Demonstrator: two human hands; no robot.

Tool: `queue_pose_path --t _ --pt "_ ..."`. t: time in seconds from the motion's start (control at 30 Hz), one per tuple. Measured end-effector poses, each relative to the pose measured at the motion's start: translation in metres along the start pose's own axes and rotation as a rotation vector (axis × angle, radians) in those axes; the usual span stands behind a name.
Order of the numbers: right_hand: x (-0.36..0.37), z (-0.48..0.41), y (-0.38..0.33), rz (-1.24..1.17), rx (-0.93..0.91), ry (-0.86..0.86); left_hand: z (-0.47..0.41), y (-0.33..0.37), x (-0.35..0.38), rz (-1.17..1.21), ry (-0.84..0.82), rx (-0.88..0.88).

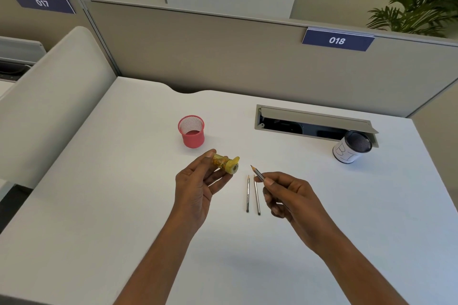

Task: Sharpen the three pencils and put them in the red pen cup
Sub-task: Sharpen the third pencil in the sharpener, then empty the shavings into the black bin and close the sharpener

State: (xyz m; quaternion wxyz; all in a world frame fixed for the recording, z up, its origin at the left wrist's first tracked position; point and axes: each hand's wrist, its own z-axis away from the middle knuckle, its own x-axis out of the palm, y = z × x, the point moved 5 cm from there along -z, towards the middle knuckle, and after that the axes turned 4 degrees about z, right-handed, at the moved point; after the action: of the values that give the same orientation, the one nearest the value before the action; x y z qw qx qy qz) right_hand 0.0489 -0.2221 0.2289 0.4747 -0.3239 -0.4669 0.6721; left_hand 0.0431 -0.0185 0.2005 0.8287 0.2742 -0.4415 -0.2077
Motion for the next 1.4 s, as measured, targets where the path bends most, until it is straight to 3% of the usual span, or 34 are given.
queue_pose_path --t 0.67,1.23,1.4 --pt "-0.013 -0.013 0.020 -0.085 -0.057 0.189 0.000 0.001 0.003 0.034 -0.031 -0.009" --pt "-0.022 -0.063 0.091 -0.188 0.132 0.445 0.002 0.002 -0.007 0.043 -0.013 -0.034" --pt "-0.022 -0.082 0.116 -0.084 0.183 0.500 0.001 0.002 -0.011 0.045 -0.002 -0.039"
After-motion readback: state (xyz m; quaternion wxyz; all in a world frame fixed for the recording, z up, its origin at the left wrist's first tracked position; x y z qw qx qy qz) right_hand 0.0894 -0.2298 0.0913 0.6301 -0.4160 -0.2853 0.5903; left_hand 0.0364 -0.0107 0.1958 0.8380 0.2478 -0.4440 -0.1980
